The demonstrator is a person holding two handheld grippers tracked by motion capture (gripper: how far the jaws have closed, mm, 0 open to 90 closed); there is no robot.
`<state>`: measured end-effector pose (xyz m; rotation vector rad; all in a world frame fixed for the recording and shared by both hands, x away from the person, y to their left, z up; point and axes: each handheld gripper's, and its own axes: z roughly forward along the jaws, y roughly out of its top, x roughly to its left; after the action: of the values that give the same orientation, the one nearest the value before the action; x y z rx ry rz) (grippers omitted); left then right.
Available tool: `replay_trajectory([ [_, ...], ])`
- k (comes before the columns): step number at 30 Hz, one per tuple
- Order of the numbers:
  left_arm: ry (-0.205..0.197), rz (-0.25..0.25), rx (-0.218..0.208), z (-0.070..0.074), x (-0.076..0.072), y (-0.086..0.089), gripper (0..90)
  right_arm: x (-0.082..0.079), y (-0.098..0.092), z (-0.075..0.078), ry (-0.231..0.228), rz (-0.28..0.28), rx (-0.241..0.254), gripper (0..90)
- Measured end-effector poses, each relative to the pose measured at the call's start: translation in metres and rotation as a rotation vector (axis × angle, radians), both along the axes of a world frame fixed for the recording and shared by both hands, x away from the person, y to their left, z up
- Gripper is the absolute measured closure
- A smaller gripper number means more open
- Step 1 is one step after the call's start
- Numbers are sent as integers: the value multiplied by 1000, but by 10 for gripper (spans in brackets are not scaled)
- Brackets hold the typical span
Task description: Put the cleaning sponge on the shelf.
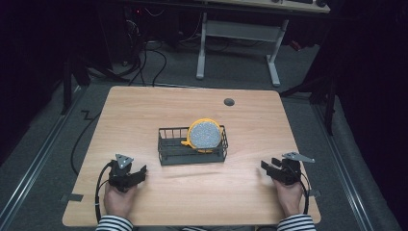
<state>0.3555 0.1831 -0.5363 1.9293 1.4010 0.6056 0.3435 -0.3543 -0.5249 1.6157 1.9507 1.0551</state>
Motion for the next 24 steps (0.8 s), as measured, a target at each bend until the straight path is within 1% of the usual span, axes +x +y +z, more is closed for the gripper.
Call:
replay_trajectory([
  [3, -1, 0, 0, 0, 0, 0, 312, 0, 0, -3, -2, -4, -2, 430],
  [5, -2, 2, 0, 0, 0, 0, 313, -1, 1, -4, 7, -9, -19, 418],
  [6, -2, 2, 0, 0, 0, 0, 312, -1, 1, -4, -3, -5, -28, 414],
  [8, -2, 2, 0, 0, 0, 0, 313, -1, 2, -4, -2, -8, -42, 403],
  [10, -2, 2, 0, 0, 0, 0, 312, -1, 4, -4, 1, -6, -71, 386],
  [12, -2, 1, 0, 0, 0, 0, 312, -1, 8, -5, 14, -6, -101, 369],
  [13, -2, 2, -1, 0, 0, 0, 312, -1, 9, -5, 11, -4, -115, 365],
  [14, -2, 2, -1, 0, 0, 0, 312, -1, 11, -5, 9, -2, -142, 364],
  [15, -2, 2, -1, 0, 0, 0, 311, -1, 11, -5, 9, -2, -142, 364],
  [16, -2, 1, -4, 0, 0, 0, 310, -2, 17, -5, 4, -1, -191, 364],
  [18, -2, 1, -5, 0, 0, 0, 310, -2, 17, -5, -1, 2, -197, 362],
  [19, -2, 1, -5, 0, 0, 0, 309, -2, 16, -5, 5, -3, -188, 358],
  [24, -2, 0, -3, 0, 0, 0, 307, -2, 17, -5, 5, -4, -189, 358],
])
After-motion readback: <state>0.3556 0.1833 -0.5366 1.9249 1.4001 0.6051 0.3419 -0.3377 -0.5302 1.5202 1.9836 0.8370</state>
